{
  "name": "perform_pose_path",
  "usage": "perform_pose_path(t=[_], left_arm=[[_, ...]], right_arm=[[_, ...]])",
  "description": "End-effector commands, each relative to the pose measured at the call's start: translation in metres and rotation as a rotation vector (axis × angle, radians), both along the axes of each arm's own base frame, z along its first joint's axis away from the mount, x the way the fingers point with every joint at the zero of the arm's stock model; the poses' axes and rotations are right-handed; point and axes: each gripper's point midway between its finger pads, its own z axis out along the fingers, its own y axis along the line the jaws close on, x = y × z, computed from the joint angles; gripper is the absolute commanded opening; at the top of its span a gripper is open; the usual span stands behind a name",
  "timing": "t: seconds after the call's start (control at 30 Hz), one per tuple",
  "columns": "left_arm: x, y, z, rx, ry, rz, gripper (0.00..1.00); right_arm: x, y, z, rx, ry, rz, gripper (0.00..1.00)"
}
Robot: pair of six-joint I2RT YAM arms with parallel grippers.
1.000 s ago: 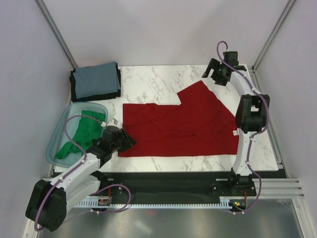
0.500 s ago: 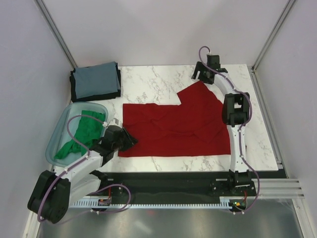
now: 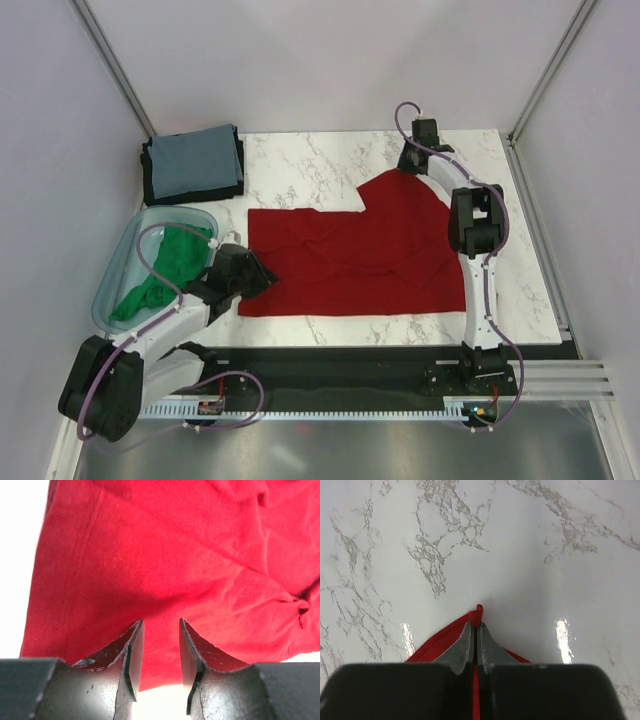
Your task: Fold and stack the t-shirts
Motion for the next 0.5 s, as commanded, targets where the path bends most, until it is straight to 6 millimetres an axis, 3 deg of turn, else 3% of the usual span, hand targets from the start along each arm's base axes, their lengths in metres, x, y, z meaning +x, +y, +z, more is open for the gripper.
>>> perform_pose_path(t=[0.0, 0.03, 0.07, 0.1, 0.13, 0.17, 0.2, 0.23, 0.27, 0.3, 0.33, 0.37, 0.4, 0.43, 0.47], left_arm=[[0.032, 0.000, 0.041, 0.050, -0.048, 0.045, 0.41], [0.042, 0.008, 0.051, 0.095, -0.070, 0.085, 0.41], [0.063, 0.008, 0.086, 0.116, -0.141, 0.096, 0.42], [0.067, 0.014, 0.084, 0.184, -0.105, 0.101, 0.43], [0.080, 0.023, 0.095, 0.249, -0.133, 0.135, 0.44], [0.100, 0.024, 0.123, 0.290, -0.190, 0.130, 0.45], [0.112, 0.027, 0.117, 0.338, -0.162, 0.126, 0.46], [0.122, 0.025, 0.119, 0.349, -0.153, 0.113, 0.46], [0.144, 0.030, 0.141, 0.344, -0.186, 0.122, 0.46], [0.155, 0.031, 0.117, 0.372, -0.109, 0.099, 0.46], [0.167, 0.037, 0.114, 0.353, -0.084, 0.099, 0.46], [0.185, 0.036, 0.127, 0.337, -0.105, 0.093, 0.46], [0.195, 0.038, 0.119, 0.337, -0.077, 0.086, 0.46], [0.202, 0.039, 0.095, 0.356, -0.007, 0.072, 0.46], [0.218, 0.043, 0.099, 0.372, -0.015, 0.073, 0.46]], right_arm=[[-0.025, 0.008, 0.003, 0.041, 0.084, -0.026, 0.00], [-0.026, 0.019, 0.019, 0.065, 0.068, 0.002, 0.00], [-0.027, 0.021, 0.026, 0.051, 0.063, -0.001, 0.00], [-0.029, 0.023, 0.034, 0.033, 0.052, -0.008, 0.00], [-0.033, 0.022, 0.049, 0.029, 0.037, -0.014, 0.00], [-0.035, 0.021, 0.055, 0.037, 0.031, -0.032, 0.00], [-0.038, 0.020, 0.075, 0.041, 0.005, -0.035, 0.00], [-0.045, 0.018, 0.074, 0.042, 0.019, -0.045, 0.00], [-0.049, 0.019, 0.078, 0.056, 0.019, -0.052, 0.00], [-0.054, 0.019, 0.098, 0.069, -0.007, -0.057, 0.00], [-0.062, 0.018, 0.093, 0.076, 0.011, -0.059, 0.00], [-0.067, 0.023, 0.098, 0.101, 0.012, -0.043, 0.00], [-0.071, 0.023, 0.102, 0.108, 0.009, -0.041, 0.00], [-0.080, 0.022, 0.108, 0.107, 0.009, -0.041, 0.00], [-0.084, 0.020, 0.112, 0.108, 0.004, -0.042, 0.00]])
